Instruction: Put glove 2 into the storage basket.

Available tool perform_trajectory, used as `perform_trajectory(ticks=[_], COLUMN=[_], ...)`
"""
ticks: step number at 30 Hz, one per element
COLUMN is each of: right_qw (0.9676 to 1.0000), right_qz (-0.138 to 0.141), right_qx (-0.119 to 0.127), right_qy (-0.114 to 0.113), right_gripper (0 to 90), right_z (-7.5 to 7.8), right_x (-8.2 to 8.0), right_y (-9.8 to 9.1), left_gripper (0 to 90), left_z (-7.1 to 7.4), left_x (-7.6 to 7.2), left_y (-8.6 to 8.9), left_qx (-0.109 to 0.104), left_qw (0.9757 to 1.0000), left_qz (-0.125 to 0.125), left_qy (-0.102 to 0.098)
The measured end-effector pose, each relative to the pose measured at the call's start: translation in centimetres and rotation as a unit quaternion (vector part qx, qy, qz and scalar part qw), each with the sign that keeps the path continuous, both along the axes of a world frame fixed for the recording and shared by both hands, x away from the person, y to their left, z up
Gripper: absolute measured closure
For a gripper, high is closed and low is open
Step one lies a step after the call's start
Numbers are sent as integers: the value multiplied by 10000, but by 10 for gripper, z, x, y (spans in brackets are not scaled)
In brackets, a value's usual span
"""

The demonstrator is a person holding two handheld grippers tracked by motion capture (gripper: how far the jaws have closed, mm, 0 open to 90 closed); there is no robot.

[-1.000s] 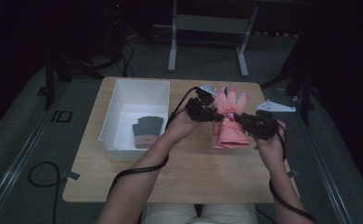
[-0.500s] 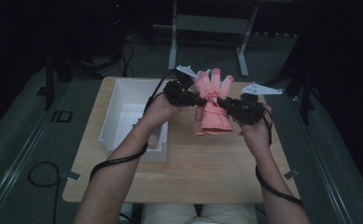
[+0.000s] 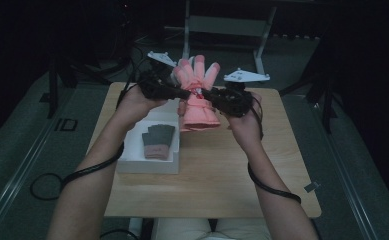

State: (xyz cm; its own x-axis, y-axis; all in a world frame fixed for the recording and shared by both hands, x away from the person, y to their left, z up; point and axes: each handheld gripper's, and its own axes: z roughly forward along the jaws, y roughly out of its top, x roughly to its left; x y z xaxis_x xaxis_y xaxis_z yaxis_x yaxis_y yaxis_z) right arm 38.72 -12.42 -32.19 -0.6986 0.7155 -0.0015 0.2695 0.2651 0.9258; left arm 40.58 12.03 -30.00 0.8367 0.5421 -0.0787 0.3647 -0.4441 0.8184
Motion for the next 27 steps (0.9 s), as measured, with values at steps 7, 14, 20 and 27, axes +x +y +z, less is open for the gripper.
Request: perform_trajectory(ticks=[7, 14, 20, 27], right_qw=[9995, 9983, 9961, 9906], right_qz=[310, 518, 468, 365], right_qx=[-18, -178, -448, -718], right_qy=[46, 215, 594, 1109], right_gripper=[771, 770, 770, 771], right_z=[-2, -21, -57, -98], right_x=[3, 10, 18, 31], right_y=[44, 86, 103, 105], left_gripper=[822, 821, 821, 820], left_z=[-2, -31, -77, -117], left_x=[-9, -8, 3, 16], left_y=[45, 84, 93, 84], left_qx=[70, 16, -71, 231], left_qw=[9997, 9990, 9973, 9935], left_qz=[228, 358, 361, 426], left_qy=[53, 279, 630, 1026])
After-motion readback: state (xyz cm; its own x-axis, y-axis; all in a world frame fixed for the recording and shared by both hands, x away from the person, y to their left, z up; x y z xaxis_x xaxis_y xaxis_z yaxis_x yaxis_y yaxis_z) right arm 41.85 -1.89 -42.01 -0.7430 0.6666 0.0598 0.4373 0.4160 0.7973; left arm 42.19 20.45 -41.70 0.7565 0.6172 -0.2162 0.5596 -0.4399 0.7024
